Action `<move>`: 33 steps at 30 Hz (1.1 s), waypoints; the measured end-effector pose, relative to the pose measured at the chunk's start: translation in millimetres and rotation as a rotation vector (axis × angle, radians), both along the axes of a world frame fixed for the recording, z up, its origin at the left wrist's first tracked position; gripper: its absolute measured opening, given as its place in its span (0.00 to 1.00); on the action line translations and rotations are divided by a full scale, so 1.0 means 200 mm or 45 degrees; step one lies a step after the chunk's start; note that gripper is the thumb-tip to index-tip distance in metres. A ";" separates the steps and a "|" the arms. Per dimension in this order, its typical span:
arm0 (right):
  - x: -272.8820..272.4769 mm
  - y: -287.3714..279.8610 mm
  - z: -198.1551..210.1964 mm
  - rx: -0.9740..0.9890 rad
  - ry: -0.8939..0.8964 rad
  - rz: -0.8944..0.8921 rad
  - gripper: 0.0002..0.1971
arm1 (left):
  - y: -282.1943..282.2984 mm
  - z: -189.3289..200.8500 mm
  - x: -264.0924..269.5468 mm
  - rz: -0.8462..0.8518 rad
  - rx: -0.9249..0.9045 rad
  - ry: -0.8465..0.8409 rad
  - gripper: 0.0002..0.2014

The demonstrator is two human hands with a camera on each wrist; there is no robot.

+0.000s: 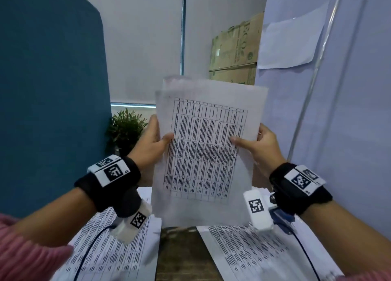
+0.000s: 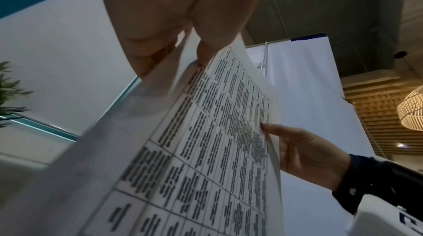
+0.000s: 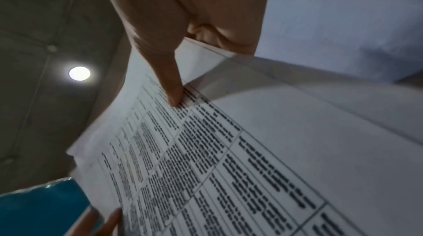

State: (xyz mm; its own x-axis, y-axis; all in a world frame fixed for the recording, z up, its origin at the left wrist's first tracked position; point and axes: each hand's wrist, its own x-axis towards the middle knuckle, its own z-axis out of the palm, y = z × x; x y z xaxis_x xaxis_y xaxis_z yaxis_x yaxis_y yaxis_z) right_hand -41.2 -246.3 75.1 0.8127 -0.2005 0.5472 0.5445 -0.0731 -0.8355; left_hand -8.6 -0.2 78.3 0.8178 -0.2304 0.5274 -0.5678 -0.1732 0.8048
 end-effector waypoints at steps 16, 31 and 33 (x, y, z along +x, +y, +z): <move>-0.01 0.08 -0.11 -0.354 0.218 -0.291 0.13 | -0.04 -0.10 -0.05 0.054 -0.115 0.027 0.15; -0.06 0.06 -0.24 -0.160 0.252 -0.159 0.13 | -0.05 -0.31 -0.10 0.060 -0.178 0.124 0.18; -0.06 0.02 -0.22 -0.100 0.316 -0.121 0.10 | -0.04 -0.31 -0.10 0.034 -0.208 0.123 0.19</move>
State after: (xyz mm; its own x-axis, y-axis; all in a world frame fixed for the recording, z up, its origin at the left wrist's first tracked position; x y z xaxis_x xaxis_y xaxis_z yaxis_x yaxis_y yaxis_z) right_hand -52.5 -241.4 31.8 0.9035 -0.2468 0.3503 0.3112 -0.1838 -0.9324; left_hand -29.6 -8.6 16.2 0.8713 -0.1257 0.4745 -0.4832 -0.0497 0.8741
